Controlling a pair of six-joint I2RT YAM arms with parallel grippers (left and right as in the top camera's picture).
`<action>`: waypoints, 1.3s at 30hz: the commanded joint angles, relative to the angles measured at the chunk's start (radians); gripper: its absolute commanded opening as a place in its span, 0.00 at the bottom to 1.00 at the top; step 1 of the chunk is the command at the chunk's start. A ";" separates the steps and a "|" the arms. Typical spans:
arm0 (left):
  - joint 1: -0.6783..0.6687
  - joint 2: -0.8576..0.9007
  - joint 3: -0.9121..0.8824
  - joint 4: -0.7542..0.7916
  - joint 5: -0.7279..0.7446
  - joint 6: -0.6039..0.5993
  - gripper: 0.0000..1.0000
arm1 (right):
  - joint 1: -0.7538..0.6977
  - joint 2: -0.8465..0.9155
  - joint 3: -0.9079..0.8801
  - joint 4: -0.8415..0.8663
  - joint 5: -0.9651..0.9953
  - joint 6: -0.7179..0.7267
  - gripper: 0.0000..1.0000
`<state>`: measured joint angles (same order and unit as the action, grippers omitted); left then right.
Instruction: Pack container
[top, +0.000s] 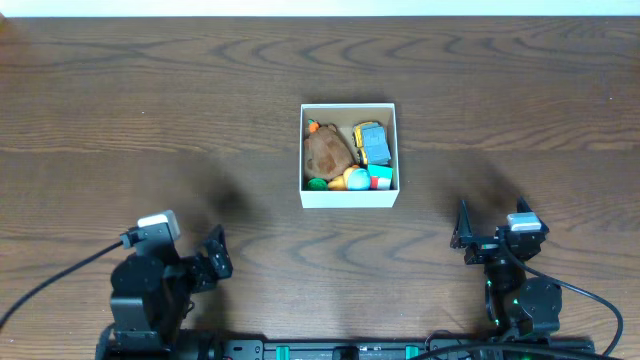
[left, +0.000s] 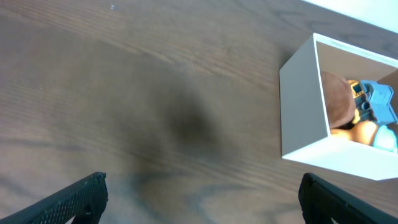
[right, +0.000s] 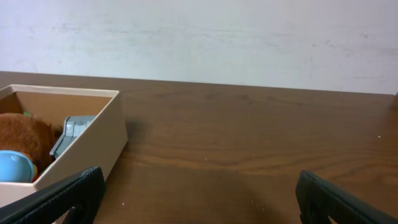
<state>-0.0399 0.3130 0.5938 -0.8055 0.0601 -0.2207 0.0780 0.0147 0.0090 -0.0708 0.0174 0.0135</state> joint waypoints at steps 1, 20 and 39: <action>0.005 -0.096 -0.095 0.044 -0.012 0.093 0.98 | 0.007 -0.010 -0.003 -0.004 -0.007 -0.015 0.99; 0.005 -0.311 -0.552 0.816 -0.055 0.278 0.98 | 0.007 -0.010 -0.003 -0.004 -0.007 -0.015 0.99; 0.004 -0.309 -0.590 0.735 -0.095 0.288 0.98 | 0.007 -0.010 -0.003 -0.004 -0.007 -0.015 0.99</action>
